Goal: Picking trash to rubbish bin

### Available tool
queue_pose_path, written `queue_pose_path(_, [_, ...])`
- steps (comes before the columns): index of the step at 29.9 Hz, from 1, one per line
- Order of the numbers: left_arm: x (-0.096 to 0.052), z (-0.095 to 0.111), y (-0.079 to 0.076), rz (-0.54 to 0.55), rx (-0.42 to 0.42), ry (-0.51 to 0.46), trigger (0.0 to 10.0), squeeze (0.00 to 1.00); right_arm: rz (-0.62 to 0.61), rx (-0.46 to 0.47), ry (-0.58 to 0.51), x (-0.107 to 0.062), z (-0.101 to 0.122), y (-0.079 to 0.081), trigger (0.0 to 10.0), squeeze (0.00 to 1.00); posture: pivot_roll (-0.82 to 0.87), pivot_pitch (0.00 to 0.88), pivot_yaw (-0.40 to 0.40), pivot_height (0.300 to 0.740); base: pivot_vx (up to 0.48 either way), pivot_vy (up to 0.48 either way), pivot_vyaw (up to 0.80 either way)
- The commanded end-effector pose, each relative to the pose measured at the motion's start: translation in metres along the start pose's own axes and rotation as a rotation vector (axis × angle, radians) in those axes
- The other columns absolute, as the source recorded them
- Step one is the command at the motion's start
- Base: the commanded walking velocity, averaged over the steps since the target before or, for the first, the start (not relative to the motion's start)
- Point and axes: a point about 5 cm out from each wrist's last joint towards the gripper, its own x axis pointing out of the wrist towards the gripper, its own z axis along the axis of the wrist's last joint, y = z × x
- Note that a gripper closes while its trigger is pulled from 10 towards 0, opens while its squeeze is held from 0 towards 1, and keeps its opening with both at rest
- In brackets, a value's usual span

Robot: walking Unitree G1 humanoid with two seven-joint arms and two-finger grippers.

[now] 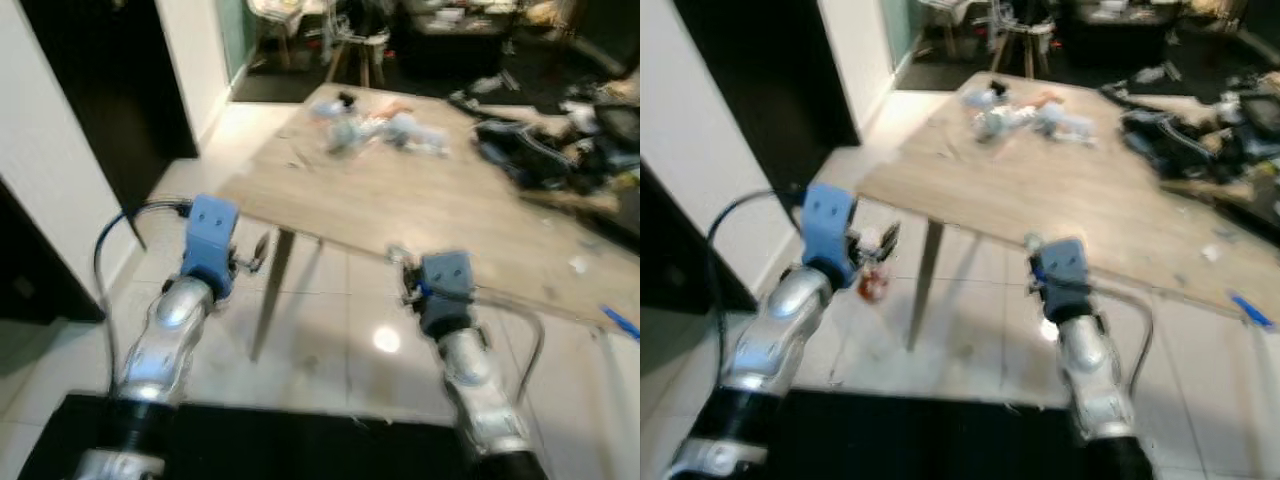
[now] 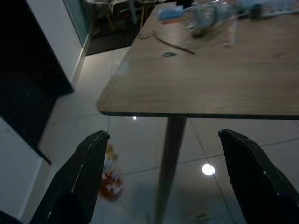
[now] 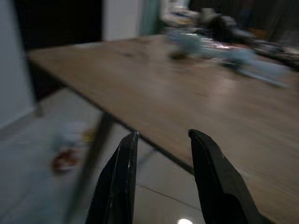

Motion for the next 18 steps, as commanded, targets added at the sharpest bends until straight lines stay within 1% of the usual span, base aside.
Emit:
queue_pose_path(1, [0.0002,-0.0035,-0.0051,-0.017,0.001,0.017,10.0,0.0,-0.005,0.007,-0.012,-0.0043,-0.0001,-0.0073,10.0,0.0,-0.02,0.102,0.056,0.74,0.379,0.0,0.0])
queue_pose_path(6, [-0.0004,-0.0038,-0.0051,-0.017,-0.002,0.017,10.0,0.0,-0.004,0.016,-0.002,-0.0045,-0.0015,-0.0056,10.0,0.0,-0.01,0.103,0.056,0.74,0.377,0.0,0.0])
queue_pose_path(13, [-0.0013,-0.0041,-0.0083,-0.042,-0.01,0.013,10.0,0.0,-0.066,-0.015,0.018,-0.007,-0.0039,-0.0097,10.0,0.0,-0.02,0.105,0.059,0.74,0.358,0.0,0.0])
queue_pose_path(14, [-0.0011,-0.0025,-0.0104,-0.054,-0.029,-0.002,10.0,0.0,-0.078,-0.02,0.014,-0.0072,-0.0033,-0.011,10.0,0.0,-0.02,0.109,0.058,0.74,0.0,0.0,0.0])
queue_pose_path(16, [-0.001,-0.0018,-0.0112,-0.058,-0.04,-0.01,10.0,0.0,-0.081,-0.019,0.012,-0.0072,-0.003,-0.0113,10.0,0.0,-0.02,0.109,0.058,0.74,0.0,0.0,0.0])
queue_pose_path(18, [-0.0002,0.0003,-0.0128,-0.074,-0.026,-0.015,10.0,0.0,-0.087,-0.011,-0.006,-0.0078,0.0009,-0.0103,10.0,0.0,-0.02,0.11,0.057,0.74,0.0,0.0,0.0])
